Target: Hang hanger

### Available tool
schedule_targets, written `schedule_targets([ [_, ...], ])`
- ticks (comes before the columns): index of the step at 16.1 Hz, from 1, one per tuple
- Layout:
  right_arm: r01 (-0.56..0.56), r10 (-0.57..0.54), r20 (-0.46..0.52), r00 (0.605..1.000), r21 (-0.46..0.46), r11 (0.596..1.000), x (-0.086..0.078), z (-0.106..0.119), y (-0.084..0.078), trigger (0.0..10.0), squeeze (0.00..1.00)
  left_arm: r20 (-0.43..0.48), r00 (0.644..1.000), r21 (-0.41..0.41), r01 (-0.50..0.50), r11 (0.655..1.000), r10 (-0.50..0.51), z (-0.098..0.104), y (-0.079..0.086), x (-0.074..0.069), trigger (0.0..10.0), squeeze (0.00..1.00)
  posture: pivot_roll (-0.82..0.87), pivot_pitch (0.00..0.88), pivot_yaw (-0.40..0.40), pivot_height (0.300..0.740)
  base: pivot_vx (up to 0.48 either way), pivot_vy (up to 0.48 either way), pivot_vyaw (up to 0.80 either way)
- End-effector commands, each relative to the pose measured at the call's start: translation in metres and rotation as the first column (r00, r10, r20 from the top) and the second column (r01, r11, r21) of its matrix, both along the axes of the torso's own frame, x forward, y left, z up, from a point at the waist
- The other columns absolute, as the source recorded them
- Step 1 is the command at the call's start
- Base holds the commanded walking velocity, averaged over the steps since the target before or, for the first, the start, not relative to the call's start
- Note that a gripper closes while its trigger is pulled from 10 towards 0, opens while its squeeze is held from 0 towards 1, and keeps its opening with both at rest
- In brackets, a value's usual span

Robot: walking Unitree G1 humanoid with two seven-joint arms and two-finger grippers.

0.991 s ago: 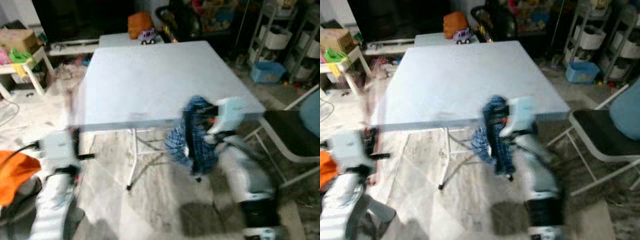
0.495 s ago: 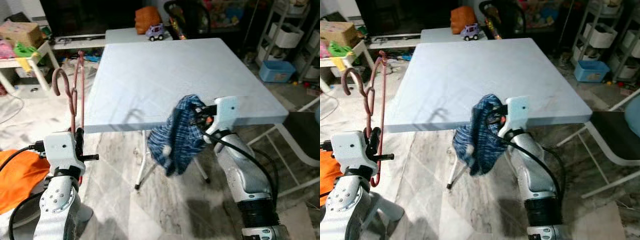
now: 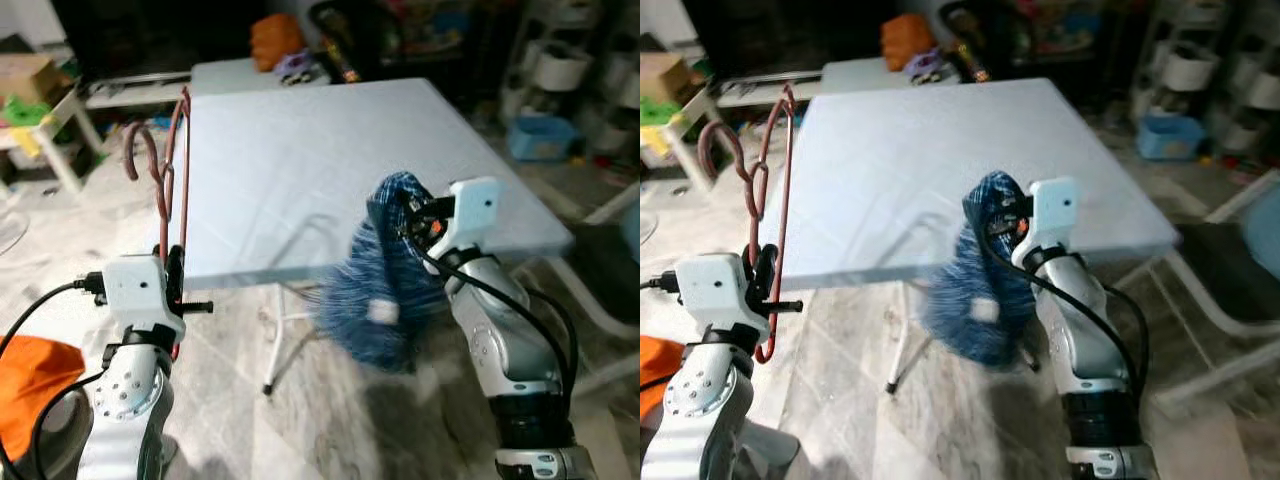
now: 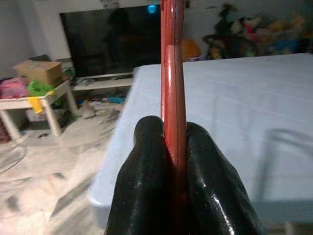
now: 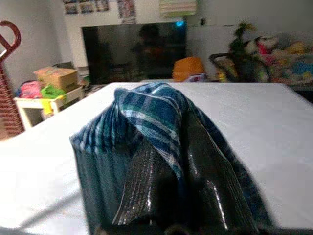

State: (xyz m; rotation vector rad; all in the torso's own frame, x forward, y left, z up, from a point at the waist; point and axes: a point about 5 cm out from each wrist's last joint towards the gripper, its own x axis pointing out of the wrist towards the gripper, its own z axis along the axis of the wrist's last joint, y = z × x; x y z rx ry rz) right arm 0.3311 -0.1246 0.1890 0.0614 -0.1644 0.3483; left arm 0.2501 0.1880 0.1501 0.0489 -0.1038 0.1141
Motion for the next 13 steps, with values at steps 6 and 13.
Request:
schedule_targets([
  [6,-0.042,0.041,0.059,0.997,0.008,0.999,0.001,0.018,0.012,10.0,0.00,0.011,0.998,0.041,-0.058,0.997,0.058,0.004,0.007,-0.002,10.0,0.00,0.01,0.049,0.041,0.740,0.279,0.000,0.00],
  [13,-0.072,0.069,0.103,0.992,0.021,0.997,0.024,0.042,0.017,10.0,0.00,0.011,0.999,0.105,-0.038,0.994,0.037,0.003,-0.002,-0.003,10.0,0.00,0.01,0.046,0.038,0.740,0.000,0.000,0.00],
])
